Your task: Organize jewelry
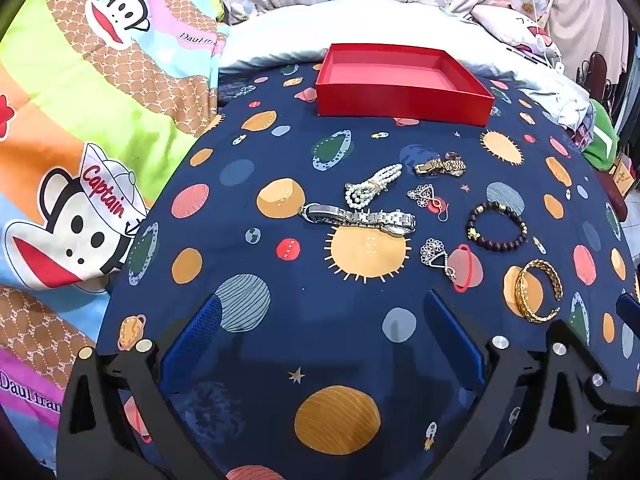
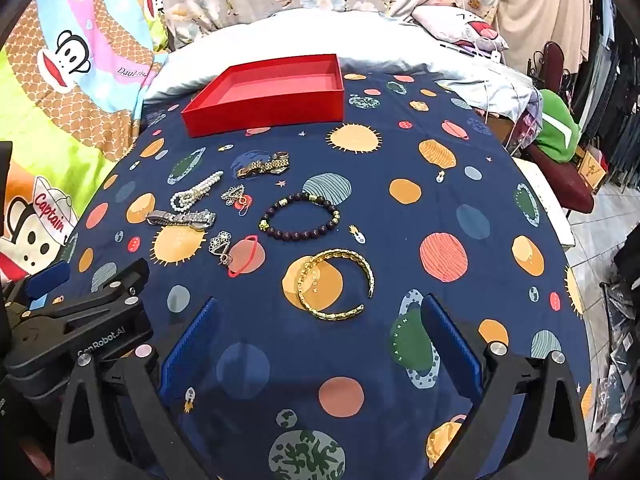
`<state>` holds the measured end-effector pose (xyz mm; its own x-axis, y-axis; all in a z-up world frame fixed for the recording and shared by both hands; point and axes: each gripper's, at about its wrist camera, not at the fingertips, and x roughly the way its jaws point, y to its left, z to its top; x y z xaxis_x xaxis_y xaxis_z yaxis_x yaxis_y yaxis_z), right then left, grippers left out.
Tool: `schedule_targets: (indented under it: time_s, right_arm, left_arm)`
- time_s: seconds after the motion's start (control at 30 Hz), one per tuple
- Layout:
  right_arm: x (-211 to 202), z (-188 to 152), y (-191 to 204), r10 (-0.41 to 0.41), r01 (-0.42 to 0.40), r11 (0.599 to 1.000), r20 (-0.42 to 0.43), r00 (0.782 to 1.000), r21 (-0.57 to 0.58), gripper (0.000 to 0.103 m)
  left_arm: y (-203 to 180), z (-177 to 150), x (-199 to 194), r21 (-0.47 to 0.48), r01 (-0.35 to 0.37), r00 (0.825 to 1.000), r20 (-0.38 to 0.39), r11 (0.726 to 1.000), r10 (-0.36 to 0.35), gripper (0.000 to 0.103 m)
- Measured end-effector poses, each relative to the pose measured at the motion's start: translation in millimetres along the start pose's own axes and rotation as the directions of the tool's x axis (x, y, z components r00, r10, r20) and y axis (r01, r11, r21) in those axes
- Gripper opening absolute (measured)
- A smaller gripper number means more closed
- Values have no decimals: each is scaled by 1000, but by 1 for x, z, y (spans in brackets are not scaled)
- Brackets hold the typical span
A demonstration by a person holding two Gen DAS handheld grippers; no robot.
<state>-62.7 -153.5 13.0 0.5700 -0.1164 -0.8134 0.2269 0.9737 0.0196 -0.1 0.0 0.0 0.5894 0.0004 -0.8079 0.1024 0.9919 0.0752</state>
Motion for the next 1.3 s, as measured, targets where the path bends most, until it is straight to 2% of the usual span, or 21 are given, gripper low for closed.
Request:
schedule_targets:
  time_s: [0.5, 1.3]
  right_arm:
    - [1, 0, 3, -1, 1, 1000, -8, 1000, -5, 98]
    - [-2, -1, 0, -7, 7, 1000, 9, 1000, -5, 98]
  left_arm:
    - [7, 2, 1, -1, 2, 1000, -17, 1000, -2, 98]
    - [0, 2, -4, 22, -4, 1000, 2, 1000, 4, 98]
